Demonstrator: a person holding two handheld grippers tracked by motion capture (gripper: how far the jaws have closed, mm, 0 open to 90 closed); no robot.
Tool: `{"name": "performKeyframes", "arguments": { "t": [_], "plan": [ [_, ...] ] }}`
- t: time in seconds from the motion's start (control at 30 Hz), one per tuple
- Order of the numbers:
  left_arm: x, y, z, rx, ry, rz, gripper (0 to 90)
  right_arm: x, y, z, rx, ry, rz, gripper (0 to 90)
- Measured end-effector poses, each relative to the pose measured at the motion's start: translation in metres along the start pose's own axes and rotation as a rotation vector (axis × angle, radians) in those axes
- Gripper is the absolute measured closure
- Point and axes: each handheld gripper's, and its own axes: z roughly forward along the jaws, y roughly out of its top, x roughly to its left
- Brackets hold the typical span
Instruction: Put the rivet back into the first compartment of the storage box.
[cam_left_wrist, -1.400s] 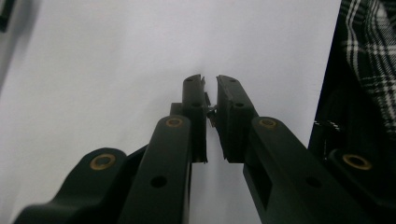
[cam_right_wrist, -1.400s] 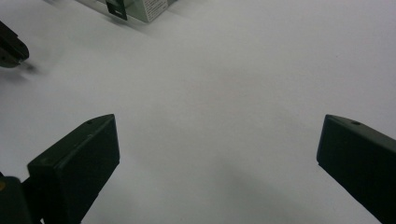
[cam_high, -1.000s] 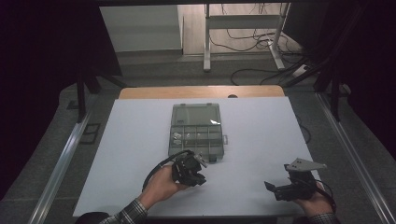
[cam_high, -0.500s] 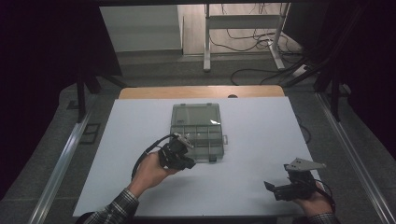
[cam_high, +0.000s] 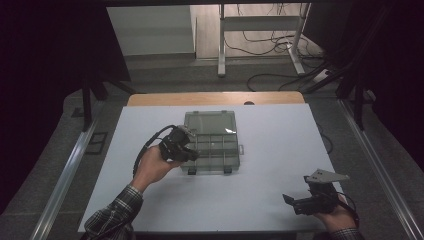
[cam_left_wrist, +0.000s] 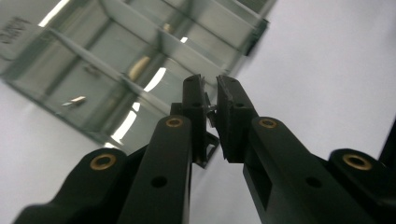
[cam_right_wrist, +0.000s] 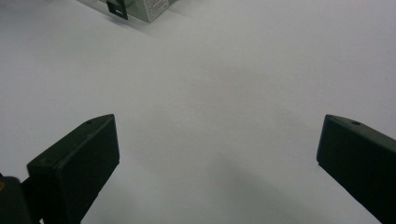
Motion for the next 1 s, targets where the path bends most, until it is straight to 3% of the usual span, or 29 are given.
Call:
{"name": "performKeyframes", "arguments": {
  "t": [0.27,0.53,0.93,1.0],
  "plan": [
    [0.024,0.010,-0.001,-0.010,0.046,-0.050,82.8,0.000,0.000,0.000,0.000,0.001,-0.001,0.0],
    [0.045,0.013,0.014,0.004,0.093,-0.102,82.7,0.000,0.000,0.000,-0.001,0.004,0.002,0.0],
    [0.062,0.012,0.038,-0.009,0.110,-0.160,81.5,-0.001,0.000,0.000,0.000,0.006,-0.003,0.0],
    [0.063,0.011,0.039,-0.019,0.106,-0.169,77.1,-0.001,0.000,0.001,0.001,0.006,-0.004,0.0]
  ]
}}
